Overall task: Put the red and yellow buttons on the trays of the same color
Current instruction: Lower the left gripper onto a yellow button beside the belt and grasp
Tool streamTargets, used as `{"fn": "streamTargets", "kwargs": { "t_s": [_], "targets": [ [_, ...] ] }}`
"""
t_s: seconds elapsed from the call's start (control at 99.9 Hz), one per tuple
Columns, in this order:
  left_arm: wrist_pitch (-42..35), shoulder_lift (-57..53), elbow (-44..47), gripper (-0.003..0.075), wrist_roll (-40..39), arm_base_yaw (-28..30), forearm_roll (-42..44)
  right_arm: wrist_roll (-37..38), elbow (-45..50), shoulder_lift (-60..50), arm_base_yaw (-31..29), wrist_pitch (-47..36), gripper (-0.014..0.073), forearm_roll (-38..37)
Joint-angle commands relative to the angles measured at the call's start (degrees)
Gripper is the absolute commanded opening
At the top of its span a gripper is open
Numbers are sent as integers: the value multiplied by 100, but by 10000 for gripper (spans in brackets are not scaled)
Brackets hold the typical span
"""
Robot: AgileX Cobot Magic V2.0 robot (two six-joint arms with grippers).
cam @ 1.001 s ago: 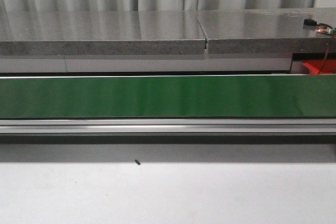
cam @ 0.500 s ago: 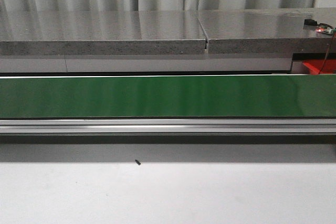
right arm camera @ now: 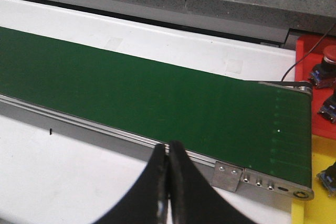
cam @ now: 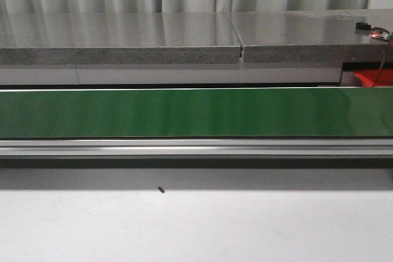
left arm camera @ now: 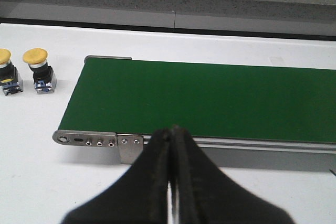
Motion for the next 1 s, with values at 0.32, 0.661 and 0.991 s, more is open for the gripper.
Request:
{"fn": "streamTargets", "kwargs": {
  "t_s": [0.32, 0.661, 0.991],
  "targets": [
    [-449, 49, -150, -20, -8, -44, -32, -22, -133, 19, -19, -371, -68, 94],
    [-310, 49, -150, -8, -8, -44, -32, -22, -133, 19, -19, -371, -68, 94],
    [-309, 49, -150, 573, -8, -44, 49, -22, -133, 19, -19, -371, -68, 94]
  ]
}}
